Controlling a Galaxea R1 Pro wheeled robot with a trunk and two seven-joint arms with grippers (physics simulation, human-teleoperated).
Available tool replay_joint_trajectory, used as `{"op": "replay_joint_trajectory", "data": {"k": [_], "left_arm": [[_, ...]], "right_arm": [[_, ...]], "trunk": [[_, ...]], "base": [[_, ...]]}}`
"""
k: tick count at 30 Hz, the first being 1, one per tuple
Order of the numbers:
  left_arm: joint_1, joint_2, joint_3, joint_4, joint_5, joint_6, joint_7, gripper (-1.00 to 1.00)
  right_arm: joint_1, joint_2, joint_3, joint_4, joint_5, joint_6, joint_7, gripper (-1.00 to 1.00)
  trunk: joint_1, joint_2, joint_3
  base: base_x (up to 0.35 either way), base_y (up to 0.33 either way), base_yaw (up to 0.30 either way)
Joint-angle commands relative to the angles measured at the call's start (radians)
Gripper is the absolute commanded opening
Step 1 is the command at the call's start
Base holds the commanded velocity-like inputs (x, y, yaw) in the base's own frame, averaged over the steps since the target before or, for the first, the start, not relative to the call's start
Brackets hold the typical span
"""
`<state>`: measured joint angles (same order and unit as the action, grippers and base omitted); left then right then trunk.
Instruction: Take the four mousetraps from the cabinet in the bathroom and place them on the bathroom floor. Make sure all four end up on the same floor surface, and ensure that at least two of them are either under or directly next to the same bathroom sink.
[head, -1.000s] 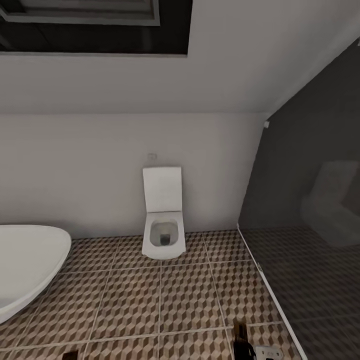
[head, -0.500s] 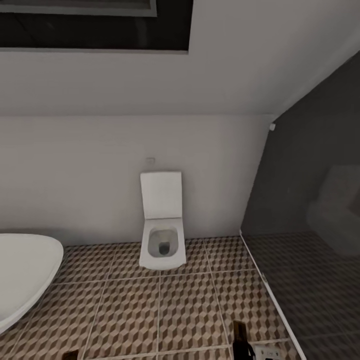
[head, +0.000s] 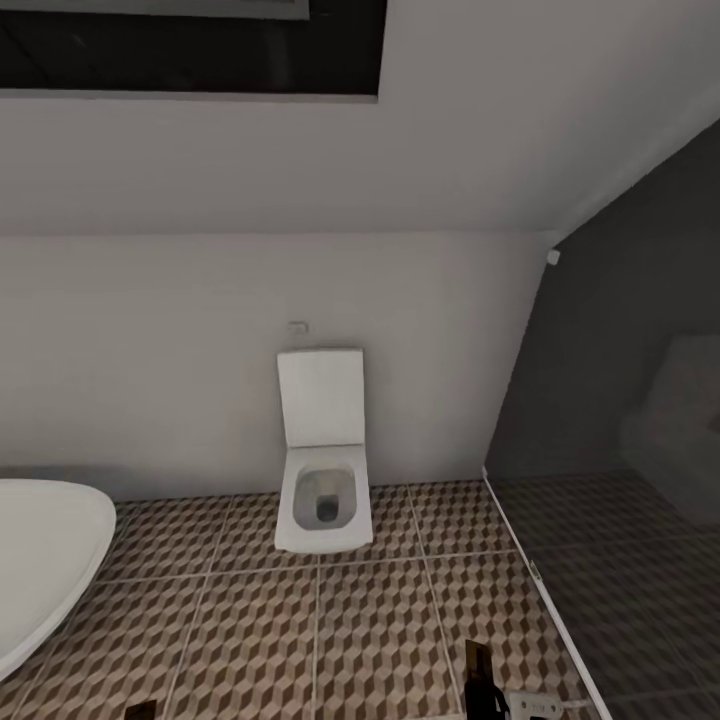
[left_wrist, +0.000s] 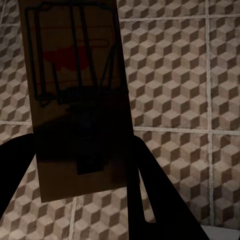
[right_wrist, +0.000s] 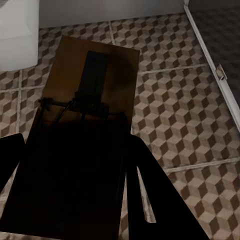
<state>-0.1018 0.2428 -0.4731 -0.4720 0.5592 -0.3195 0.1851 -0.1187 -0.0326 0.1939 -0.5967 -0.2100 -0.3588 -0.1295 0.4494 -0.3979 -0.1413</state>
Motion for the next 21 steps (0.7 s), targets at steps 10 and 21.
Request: {"op": "replay_joint_trajectory", "data": {"k": [10, 21], "left_arm": [[-0.001, 0.001, -0.007, 0.007, 0.005, -0.003, 0.008, -1.0], [-0.001, 0.001, -0.007, 0.007, 0.005, -0.003, 0.008, -1.0]], "right_arm": [[-0.001, -0.001, 0.009, 0.0, -0.011, -0.003, -0.007, -1.0], [-0.001, -0.001, 0.009, 0.0, -0.011, -0.003, -0.007, -1.0]], "trunk": [[0.001, -0.002, -0.002], [0.001, -0.002, -0.002]], "base": [[0.172, 0.0, 0.0], [0.264, 0.0, 0.07]]}}
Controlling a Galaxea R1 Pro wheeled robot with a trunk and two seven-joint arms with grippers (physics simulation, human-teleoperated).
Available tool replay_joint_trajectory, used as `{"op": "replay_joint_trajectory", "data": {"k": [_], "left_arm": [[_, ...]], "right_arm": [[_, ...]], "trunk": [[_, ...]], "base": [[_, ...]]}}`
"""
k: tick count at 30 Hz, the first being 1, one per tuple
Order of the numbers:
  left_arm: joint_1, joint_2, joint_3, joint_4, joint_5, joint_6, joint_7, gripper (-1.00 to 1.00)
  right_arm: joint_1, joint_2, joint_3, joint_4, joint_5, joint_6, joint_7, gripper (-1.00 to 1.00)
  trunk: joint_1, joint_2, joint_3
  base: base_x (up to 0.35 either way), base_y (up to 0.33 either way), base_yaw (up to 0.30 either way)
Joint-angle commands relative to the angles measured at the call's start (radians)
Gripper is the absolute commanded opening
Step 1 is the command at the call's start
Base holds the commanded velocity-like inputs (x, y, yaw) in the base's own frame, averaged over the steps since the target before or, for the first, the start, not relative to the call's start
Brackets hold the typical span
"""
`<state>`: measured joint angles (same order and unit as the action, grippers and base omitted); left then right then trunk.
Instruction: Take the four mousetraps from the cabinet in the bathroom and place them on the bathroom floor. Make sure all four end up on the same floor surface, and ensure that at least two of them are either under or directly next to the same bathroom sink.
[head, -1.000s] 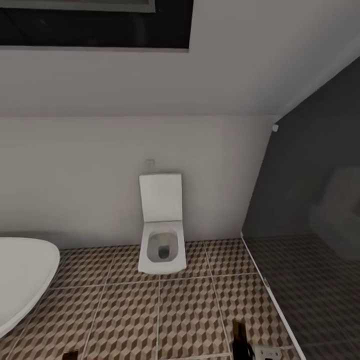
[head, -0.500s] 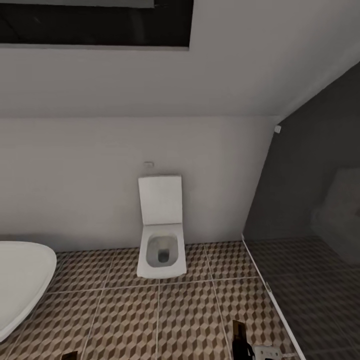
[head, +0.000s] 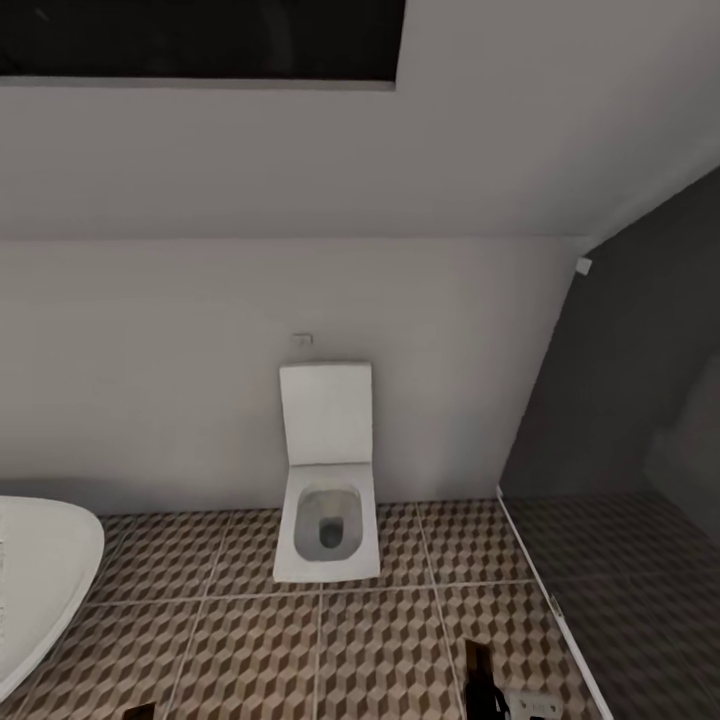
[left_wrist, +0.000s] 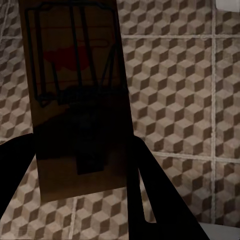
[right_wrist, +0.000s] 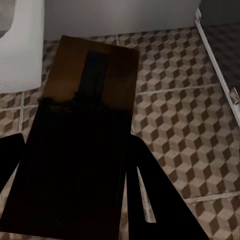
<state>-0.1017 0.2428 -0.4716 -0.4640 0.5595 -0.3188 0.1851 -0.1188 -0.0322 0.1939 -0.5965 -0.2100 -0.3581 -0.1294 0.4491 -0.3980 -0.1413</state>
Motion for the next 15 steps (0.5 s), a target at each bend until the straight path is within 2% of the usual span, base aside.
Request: {"op": "replay_joint_trajectory", "data": {"k": [1, 9, 15], "left_arm": [[-0.001, 0.001, -0.009, -0.001, 0.005, -0.003, 0.008, -1.0], [-0.001, 0.001, -0.01, 0.001, 0.005, -0.003, 0.008, -1.0], [-0.001, 0.0, -0.01, 0.0, 0.005, -0.005, 0.008, -1.0]], "right_arm": [[-0.001, -0.002, 0.009, 0.0, -0.011, -0.004, -0.007, -1.0], [-0.001, -0.002, 0.009, 0.0, -0.011, -0.004, -0.007, -1.0], [-0.001, -0.002, 0.009, 0.0, -0.011, -0.004, -0.007, -1.0]], "trunk": [[0.001, -0.002, -0.002], [0.001, -0.002, -0.002], [0.001, -0.002, -0.002]], "base": [[0.121, 0.0, 0.163], [0.024, 0.0, 0.158], [0.001, 0.0, 0.034]]}}
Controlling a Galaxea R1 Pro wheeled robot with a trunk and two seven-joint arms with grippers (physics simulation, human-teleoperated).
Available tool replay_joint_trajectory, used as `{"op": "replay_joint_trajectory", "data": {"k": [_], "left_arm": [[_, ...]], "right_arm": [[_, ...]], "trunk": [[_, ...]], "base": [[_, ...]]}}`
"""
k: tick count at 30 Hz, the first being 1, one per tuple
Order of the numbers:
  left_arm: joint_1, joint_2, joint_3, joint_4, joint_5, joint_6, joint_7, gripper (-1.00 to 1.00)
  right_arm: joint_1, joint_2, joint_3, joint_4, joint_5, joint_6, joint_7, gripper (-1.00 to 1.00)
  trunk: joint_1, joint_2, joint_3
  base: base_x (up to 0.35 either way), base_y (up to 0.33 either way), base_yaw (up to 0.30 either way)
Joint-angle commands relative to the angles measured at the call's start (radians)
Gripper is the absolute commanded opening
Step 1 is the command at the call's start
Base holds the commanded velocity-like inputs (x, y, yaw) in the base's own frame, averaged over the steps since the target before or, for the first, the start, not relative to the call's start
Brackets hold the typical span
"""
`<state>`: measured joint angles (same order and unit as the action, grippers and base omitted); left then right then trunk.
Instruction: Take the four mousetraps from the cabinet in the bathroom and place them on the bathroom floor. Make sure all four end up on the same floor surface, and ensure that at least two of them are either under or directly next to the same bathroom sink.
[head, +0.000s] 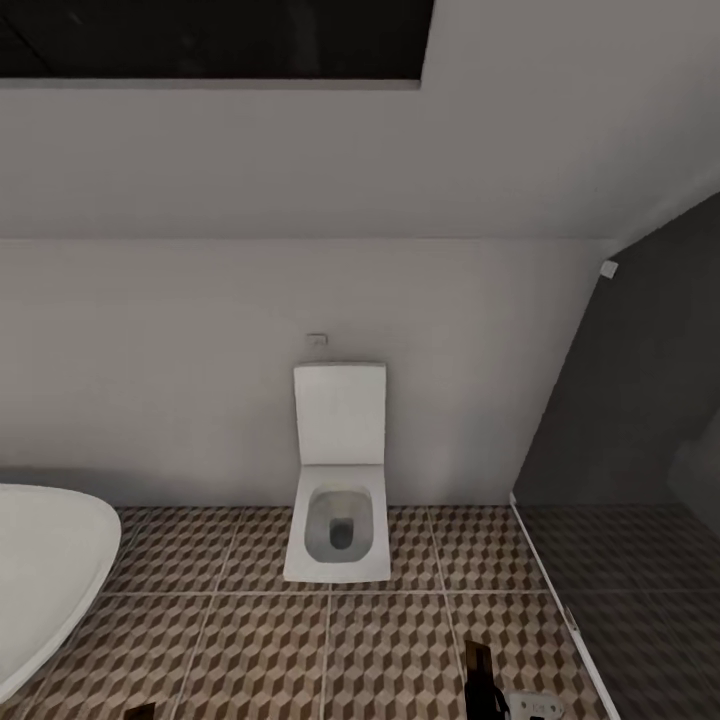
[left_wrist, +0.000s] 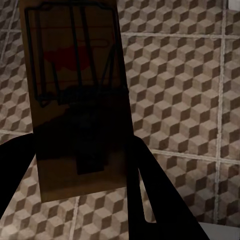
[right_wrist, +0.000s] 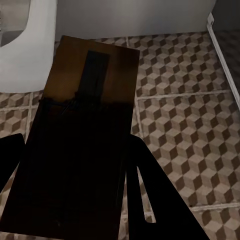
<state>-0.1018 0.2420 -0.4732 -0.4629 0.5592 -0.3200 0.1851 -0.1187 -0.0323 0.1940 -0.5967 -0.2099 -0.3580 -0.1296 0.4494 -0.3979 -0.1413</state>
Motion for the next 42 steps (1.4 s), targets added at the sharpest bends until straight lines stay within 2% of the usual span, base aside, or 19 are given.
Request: {"op": "replay_joint_trajectory", "data": {"k": [1, 7, 22, 29, 42], "left_arm": [[-0.001, 0.001, -0.009, -0.001, 0.005, -0.003, 0.008, -1.0], [-0.001, -0.015, -0.009, -0.002, 0.005, -0.003, 0.008, -1.0], [-0.001, -0.019, -0.009, -0.002, 0.005, -0.002, 0.008, -1.0], [-0.001, -0.019, -0.009, -0.002, 0.005, -0.002, 0.008, -1.0], [-0.001, -0.02, -0.009, -0.002, 0.005, -0.002, 0.008, -1.0]], "right_arm": [[-0.001, -0.001, 0.009, 0.0, -0.011, -0.004, -0.007, -1.0], [-0.001, -0.002, 0.007, 0.0, -0.011, -0.004, -0.007, -1.0], [-0.001, -0.002, 0.008, 0.0, -0.011, -0.004, -0.007, -1.0], [-0.001, -0.001, 0.008, 0.0, -0.011, -0.004, -0.007, -1.0], [-0.001, -0.001, 0.009, 0.0, -0.011, -0.004, -0.007, -1.0]], "trunk": [[0.001, -0.002, -0.002], [0.001, -0.002, -0.002], [0.001, -0.002, -0.002], [0.027, -0.051, -0.026], [0.077, -0.142, -0.086]], "base": [[0.0, 0.0, 0.007], [0.0, 0.0, 0.002], [0.0, 0.0, 0.0], [0.0, 0.0, 0.0], [0.0, 0.0, 0.0]]}}
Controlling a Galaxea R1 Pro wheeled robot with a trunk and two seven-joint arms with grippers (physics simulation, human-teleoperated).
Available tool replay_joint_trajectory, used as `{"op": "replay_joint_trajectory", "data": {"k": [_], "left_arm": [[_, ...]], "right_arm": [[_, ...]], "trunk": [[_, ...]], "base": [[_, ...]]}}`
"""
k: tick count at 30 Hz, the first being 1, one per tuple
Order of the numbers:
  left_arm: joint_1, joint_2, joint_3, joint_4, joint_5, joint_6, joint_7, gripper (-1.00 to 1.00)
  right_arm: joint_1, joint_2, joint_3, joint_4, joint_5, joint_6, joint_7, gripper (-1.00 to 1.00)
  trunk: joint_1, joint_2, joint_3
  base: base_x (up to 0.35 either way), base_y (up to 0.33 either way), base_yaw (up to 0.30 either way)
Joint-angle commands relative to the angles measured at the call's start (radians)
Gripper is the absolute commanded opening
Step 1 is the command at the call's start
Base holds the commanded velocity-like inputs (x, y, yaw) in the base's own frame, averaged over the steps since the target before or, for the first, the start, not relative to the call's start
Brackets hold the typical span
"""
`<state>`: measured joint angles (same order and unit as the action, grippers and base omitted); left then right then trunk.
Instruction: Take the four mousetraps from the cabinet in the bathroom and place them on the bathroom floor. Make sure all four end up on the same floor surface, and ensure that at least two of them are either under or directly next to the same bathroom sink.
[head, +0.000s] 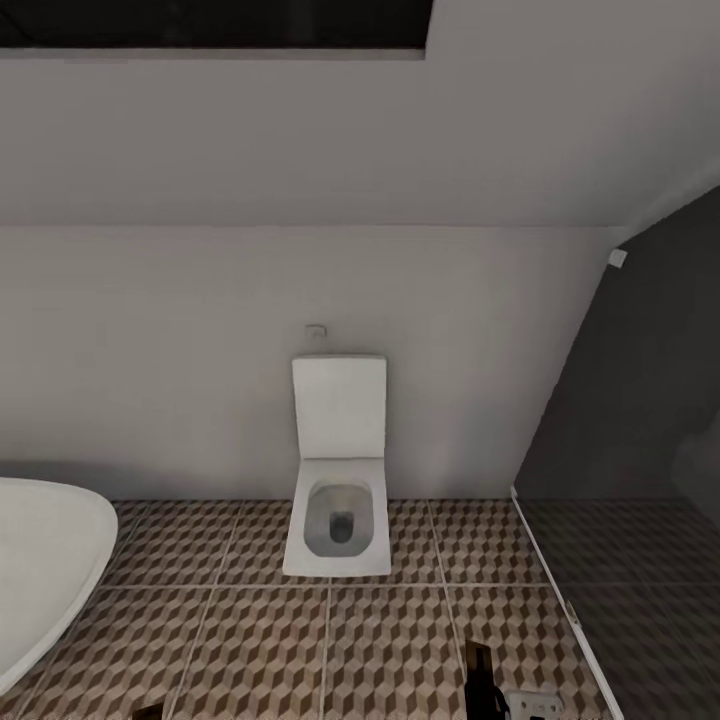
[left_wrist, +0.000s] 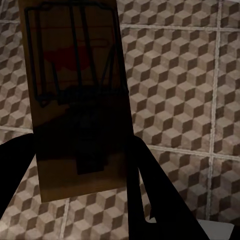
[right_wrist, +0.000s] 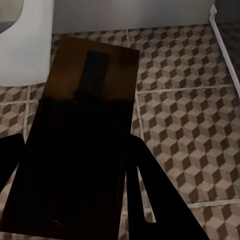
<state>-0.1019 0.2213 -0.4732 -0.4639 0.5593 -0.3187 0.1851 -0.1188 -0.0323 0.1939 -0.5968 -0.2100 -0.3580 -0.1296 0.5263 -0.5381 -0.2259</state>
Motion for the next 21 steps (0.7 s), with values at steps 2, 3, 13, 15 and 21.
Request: {"op": "replay_joint_trajectory", "data": {"k": [2, 3, 13, 15, 21], "left_arm": [[-0.001, 0.001, -0.009, -0.001, 0.005, -0.003, 0.008, -1.0], [-0.001, 0.001, -0.009, -0.001, 0.005, -0.003, 0.008, -1.0], [-0.001, 0.001, -0.009, -0.001, 0.005, -0.003, 0.008, -1.0], [-0.001, 0.001, -0.009, -0.001, 0.005, -0.003, 0.008, -1.0], [-0.001, 0.001, -0.009, -0.001, 0.005, -0.003, 0.008, -1.0]], "right_arm": [[-0.001, -0.001, 0.009, 0.0, -0.011, -0.004, -0.007, -1.0], [-0.001, -0.001, 0.009, 0.0, -0.011, -0.004, -0.007, -1.0], [-0.001, -0.001, 0.009, 0.0, -0.011, -0.004, -0.007, -1.0], [-0.001, -0.001, 0.009, 0.0, -0.011, -0.004, -0.007, -1.0], [-0.001, -0.001, 0.009, 0.0, -0.011, -0.004, -0.007, -1.0]], "trunk": [[0.008, -0.016, -0.011], [0.012, -0.023, -0.016], [0.05, -0.093, -0.063], [0.058, -0.107, -0.073], [0.081, -0.149, -0.101]], "base": [[0.0, 0.0, 0.0], [0.0, 0.0, 0.0], [0.0, 0.0, 0.0], [0.0, 0.0, 0.0], [0.0, 0.0, 0.0]]}}
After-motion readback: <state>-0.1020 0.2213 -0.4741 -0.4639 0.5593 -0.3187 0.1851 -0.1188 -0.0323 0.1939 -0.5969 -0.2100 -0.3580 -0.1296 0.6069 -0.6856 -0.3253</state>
